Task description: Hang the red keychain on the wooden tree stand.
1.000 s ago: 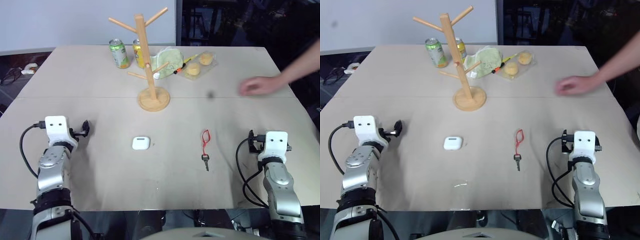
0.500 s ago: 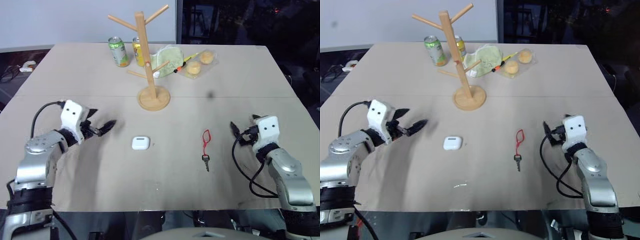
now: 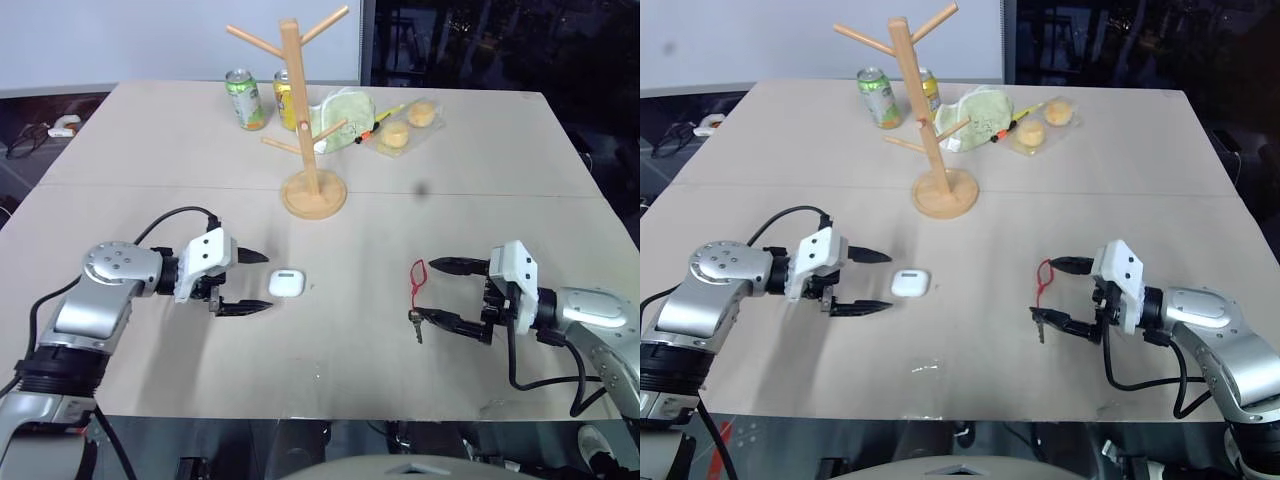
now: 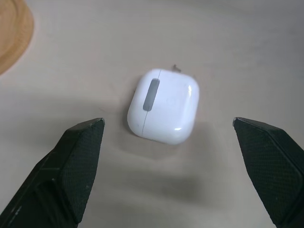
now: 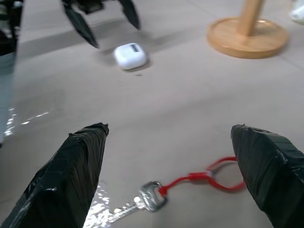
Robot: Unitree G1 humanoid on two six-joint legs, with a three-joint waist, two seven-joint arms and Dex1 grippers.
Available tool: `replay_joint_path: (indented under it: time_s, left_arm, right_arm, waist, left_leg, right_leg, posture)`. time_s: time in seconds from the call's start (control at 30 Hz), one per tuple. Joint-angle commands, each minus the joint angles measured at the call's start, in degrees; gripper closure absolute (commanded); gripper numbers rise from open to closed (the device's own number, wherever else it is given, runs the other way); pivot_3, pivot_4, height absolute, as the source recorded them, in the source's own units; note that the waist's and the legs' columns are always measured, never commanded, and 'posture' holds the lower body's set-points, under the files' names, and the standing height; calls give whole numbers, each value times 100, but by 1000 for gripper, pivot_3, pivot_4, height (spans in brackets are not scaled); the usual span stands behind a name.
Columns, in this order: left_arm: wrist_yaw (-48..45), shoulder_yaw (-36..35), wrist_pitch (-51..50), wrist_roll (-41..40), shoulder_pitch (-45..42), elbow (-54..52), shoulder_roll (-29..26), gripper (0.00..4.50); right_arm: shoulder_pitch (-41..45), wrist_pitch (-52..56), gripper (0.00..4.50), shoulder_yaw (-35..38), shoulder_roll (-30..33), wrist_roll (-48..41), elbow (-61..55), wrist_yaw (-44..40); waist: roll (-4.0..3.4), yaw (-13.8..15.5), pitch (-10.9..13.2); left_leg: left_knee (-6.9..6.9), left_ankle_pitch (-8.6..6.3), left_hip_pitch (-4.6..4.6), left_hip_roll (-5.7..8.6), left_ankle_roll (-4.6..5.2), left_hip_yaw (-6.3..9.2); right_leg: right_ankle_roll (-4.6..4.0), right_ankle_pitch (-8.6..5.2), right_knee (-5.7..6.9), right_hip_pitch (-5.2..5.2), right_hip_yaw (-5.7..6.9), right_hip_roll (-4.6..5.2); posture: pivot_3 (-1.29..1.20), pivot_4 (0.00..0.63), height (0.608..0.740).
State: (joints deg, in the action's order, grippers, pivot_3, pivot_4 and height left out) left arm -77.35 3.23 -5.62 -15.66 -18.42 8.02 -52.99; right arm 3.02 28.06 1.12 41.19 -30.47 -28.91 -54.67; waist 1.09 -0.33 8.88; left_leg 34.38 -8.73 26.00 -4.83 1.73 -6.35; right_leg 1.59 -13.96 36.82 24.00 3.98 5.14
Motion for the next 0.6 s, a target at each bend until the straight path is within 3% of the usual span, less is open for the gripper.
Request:
replay_joint_path:
  time_s: [0.03, 0.33, 0.43, 0.53, 0.57, 0.6]
  left_arm:
    - [58, 212, 571, 306, -482, 660, 408, 0]
    - [-376, 543, 1200, 572, -585, 1199, 690, 0]
    - [-456, 542, 1340, 596, -587, 1354, 710, 839]
    - [-433, 524, 1389, 601, -627, 1445, 750, 2228]
    - [-418, 516, 1379, 594, -633, 1453, 762, 2489]
    - [-408, 510, 1379, 591, -634, 1457, 768, 2478]
  right_arm:
    - [181, -113, 63, -100, 30, -21, -368, -44]
    - [172, -75, 63, -23, 213, -198, -641, -122]
    - [221, -73, 0, -15, 226, -246, -711, -118]
    - [242, -61, 0, -27, 221, -259, -743, -91]
    - [236, -70, 0, -31, 223, -254, -745, -93]
    - [238, -79, 0, -39, 226, -248, -742, -102]
  waist:
    - [0, 32, 0]
    - [2, 86, 1]
    - [2, 97, 0]
    - [2, 98, 0]
    - [1, 99, 0]
    - [1, 100, 0]
  left_leg:
    - [7, 0, 2, 5, 0, 6]
    - [38, 0, 30, 4, 2, 29]
    - [44, 0, 30, 4, 2, 34]
    - [50, 0, 30, 3, 2, 40]
    - [55, 0, 30, 2, 1, 47]
    - [58, 0, 30, 2, 1, 53]
  right_leg:
    - [1, 0, 1, -2, 5, -2]
    - [0, 2, 3, -1, 30, -12]
    - [1, 2, 5, -4, 35, -12]
    - [1, 2, 6, -12, 42, -12]
    - [1, 1, 7, -18, 50, -12]
    - [1, 1, 7, -22, 56, -12]
  posture:
    - [0, 150, 740]
    - [0, 150, 740]
    - [0, 150, 740]
    - [0, 150, 740]
    - [0, 150, 740]
    - [0, 150, 740]
